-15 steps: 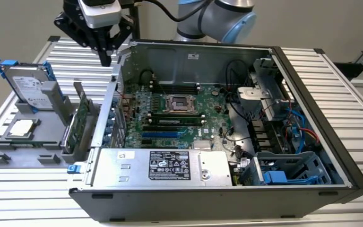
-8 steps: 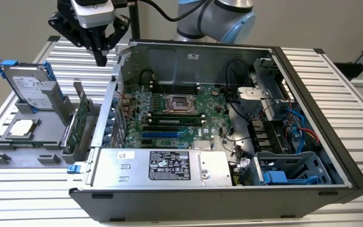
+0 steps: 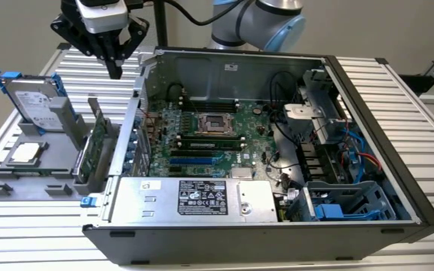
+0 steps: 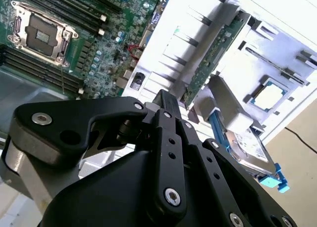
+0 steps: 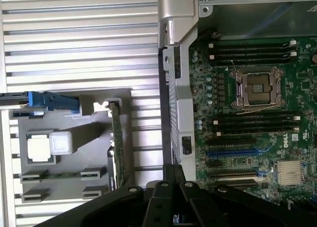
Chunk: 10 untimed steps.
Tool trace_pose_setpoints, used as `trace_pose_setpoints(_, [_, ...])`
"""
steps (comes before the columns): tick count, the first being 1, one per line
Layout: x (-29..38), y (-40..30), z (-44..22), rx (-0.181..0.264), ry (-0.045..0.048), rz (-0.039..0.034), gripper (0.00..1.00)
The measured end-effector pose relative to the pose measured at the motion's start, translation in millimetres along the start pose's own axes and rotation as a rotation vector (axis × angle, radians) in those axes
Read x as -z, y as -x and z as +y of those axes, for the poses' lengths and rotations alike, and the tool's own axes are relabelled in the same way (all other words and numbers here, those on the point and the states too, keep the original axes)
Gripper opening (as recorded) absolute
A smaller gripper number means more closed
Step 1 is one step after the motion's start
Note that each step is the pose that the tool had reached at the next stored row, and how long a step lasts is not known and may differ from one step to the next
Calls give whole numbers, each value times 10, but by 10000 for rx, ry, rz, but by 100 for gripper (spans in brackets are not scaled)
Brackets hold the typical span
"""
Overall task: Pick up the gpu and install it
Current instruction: 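Reach for the gpu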
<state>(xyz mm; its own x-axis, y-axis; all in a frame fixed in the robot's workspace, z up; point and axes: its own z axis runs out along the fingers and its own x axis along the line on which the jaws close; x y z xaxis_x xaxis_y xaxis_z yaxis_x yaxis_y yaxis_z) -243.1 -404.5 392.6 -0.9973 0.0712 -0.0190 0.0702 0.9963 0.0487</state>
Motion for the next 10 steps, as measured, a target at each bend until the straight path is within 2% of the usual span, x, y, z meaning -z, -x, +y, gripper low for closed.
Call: trace_pose_setpoints(10, [2,-80,-6,0,0,0,0])
